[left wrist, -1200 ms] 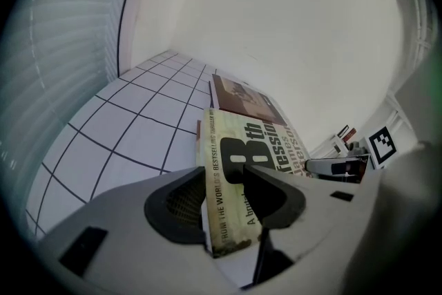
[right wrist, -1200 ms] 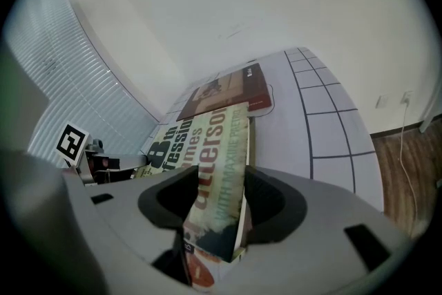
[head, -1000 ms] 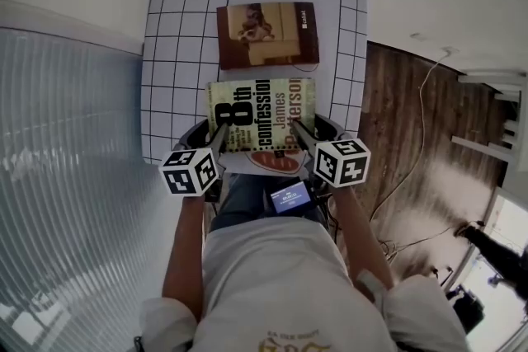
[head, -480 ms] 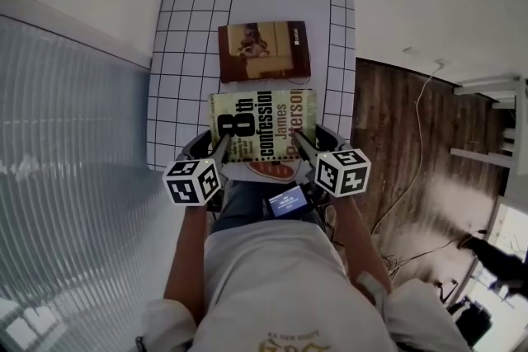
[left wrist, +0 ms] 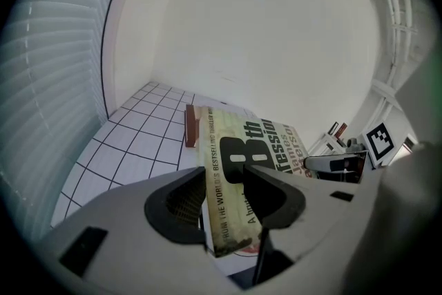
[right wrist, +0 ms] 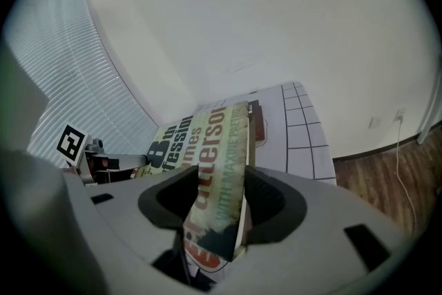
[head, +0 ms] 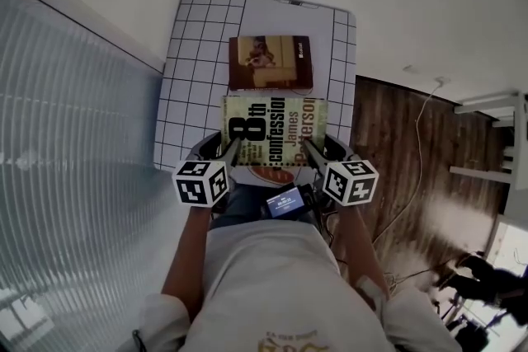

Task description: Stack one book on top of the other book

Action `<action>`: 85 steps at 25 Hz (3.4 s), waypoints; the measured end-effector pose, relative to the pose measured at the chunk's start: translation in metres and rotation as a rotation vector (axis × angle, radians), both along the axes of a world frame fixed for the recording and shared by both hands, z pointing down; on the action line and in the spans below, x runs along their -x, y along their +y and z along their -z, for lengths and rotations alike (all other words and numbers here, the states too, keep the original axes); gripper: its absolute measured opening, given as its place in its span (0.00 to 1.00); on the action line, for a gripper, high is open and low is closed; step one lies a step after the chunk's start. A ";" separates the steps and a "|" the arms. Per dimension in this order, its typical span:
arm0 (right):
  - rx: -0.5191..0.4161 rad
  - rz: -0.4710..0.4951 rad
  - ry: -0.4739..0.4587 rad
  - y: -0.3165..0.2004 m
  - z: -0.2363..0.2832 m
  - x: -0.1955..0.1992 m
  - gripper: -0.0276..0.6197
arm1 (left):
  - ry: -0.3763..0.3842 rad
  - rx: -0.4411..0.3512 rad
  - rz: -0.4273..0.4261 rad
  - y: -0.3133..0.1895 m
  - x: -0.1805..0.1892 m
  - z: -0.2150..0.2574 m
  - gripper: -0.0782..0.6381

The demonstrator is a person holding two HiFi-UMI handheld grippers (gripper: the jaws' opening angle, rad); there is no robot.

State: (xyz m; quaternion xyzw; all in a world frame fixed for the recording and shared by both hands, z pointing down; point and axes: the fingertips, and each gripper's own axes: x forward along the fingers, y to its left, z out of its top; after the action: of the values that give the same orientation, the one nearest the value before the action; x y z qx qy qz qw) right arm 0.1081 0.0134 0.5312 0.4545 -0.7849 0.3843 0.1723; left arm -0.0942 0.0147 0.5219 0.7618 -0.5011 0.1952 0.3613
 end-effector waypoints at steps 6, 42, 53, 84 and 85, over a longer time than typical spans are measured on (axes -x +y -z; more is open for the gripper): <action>-0.022 0.001 0.001 -0.001 0.009 -0.002 0.37 | -0.005 -0.022 -0.008 0.000 -0.002 0.009 0.36; 0.033 -0.001 0.035 -0.068 0.004 -0.009 0.37 | 0.028 0.032 -0.025 -0.061 -0.009 -0.003 0.35; 0.065 0.003 0.045 -0.102 -0.008 -0.006 0.37 | 0.029 0.074 -0.033 -0.092 -0.006 -0.016 0.35; 0.103 0.007 0.051 -0.171 -0.029 0.008 0.37 | 0.007 0.096 -0.051 -0.154 0.008 -0.035 0.34; 0.103 0.007 0.053 -0.173 -0.030 0.009 0.37 | 0.005 0.097 -0.053 -0.156 0.008 -0.036 0.34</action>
State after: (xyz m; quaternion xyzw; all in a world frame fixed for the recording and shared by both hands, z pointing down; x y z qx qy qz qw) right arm 0.0995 -0.1592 0.5607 0.4522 -0.7608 0.4114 0.2178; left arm -0.1025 -0.1408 0.5575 0.7569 -0.4697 0.2269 0.3937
